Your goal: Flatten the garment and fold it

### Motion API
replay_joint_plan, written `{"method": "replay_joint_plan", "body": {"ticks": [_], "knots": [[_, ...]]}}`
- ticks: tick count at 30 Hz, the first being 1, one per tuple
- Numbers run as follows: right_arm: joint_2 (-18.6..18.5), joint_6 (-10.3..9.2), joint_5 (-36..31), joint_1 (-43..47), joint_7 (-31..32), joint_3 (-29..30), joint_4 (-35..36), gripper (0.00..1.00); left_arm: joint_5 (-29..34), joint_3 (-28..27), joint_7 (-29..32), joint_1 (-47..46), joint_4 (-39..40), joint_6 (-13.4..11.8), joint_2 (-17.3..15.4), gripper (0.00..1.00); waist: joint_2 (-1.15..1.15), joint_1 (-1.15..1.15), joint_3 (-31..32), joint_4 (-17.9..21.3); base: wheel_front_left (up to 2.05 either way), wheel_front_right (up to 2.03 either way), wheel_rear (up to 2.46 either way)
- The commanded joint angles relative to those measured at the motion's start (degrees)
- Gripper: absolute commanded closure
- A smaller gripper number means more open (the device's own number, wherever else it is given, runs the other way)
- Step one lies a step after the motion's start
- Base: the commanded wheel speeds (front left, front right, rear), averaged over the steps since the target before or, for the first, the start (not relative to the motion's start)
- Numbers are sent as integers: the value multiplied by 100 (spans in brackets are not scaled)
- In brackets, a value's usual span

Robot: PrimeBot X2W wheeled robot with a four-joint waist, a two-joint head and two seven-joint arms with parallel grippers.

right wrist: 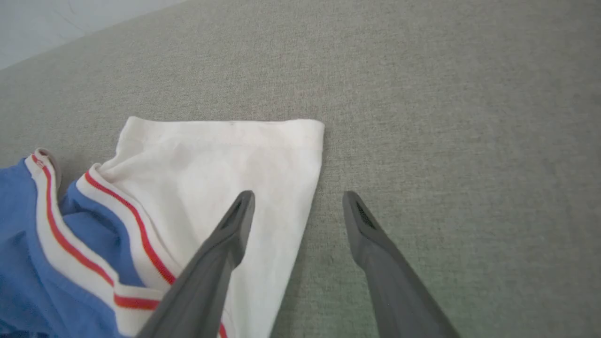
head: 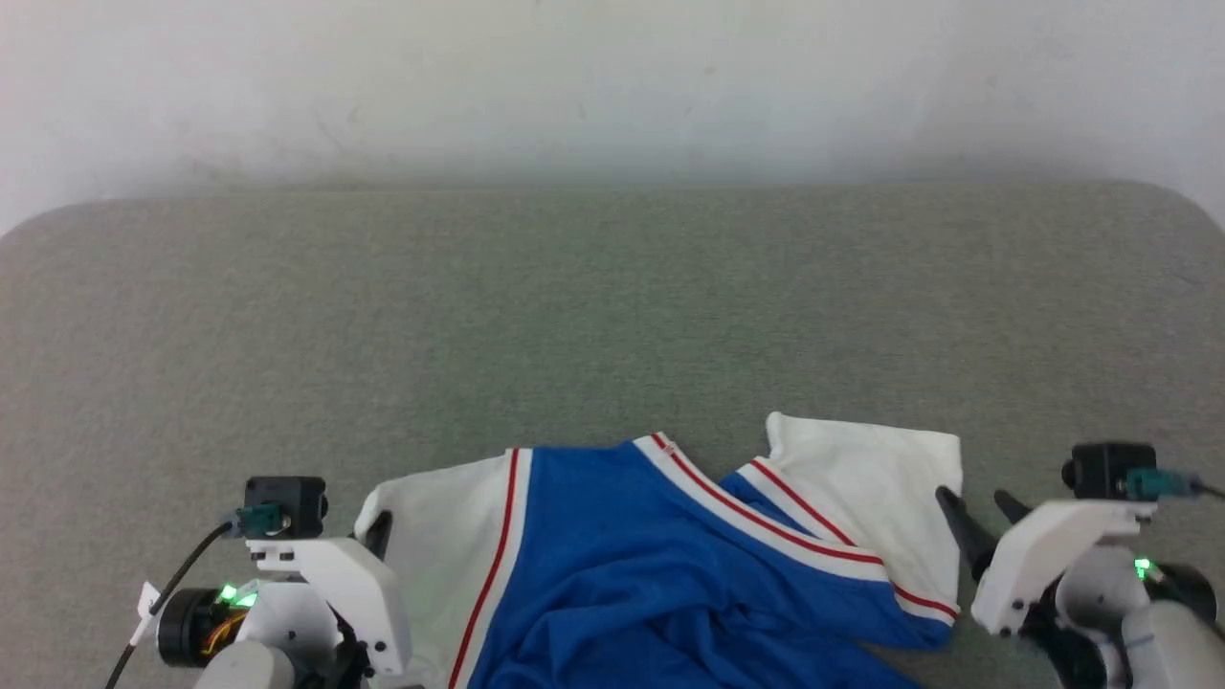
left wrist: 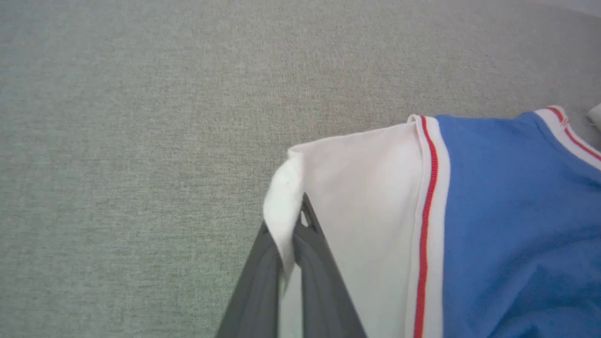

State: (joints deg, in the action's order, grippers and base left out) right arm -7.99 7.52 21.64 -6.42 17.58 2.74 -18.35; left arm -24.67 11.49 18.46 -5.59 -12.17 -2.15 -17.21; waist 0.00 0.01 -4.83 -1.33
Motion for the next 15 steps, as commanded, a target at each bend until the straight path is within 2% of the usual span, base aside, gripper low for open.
{"method": "replay_joint_plan", "body": {"ticks": [1, 6, 10, 11, 12, 13, 14, 15], "knots": [[-67, -3, 51, -234, 72, -28, -160, 0, 47, 6, -69, 64, 112, -29, 24, 100, 0, -1, -77, -204, 0, 0, 0], [-274, -3, 31, -979, 578, -108, -1193, 0, 114, 108, -229, 95, 546, -48, 92, 100, 0, -1, -199, -428, 0, 0, 0], [-312, -3, 155, -1281, 1291, -456, -1833, 0, 120, 134, -299, 94, 708, -68, 119, 100, 0, -1, -275, -511, 0, 0, 0], [-300, -3, 232, -1300, 1529, -555, -1961, 24, 120, 133, -314, 101, 730, -76, 119, 100, 0, -1, -285, -518, 0, 0, 0], [-302, -3, 300, -1318, 1709, -636, -2044, 54, 120, 130, -323, 110, 747, -84, 113, 100, 0, -1, -295, -519, 0, 0, 0], [-293, -3, 384, -1324, 1895, -714, -2122, 67, 114, 122, -336, 119, 763, -92, 110, 100, 0, -1, -307, -517, 0, 0, 0], [-283, -3, 478, -1325, 2076, -787, -2181, 100, 107, 112, -352, 128, 772, -98, 105, 100, 0, -1, -314, -511, 0, 0, 0], [-299, -3, 535, -1336, 2173, -862, -2193, 100, 105, 108, -359, 137, 773, -103, 96, 100, 0, -1, -314, -505, 0, 0, 0]]}}
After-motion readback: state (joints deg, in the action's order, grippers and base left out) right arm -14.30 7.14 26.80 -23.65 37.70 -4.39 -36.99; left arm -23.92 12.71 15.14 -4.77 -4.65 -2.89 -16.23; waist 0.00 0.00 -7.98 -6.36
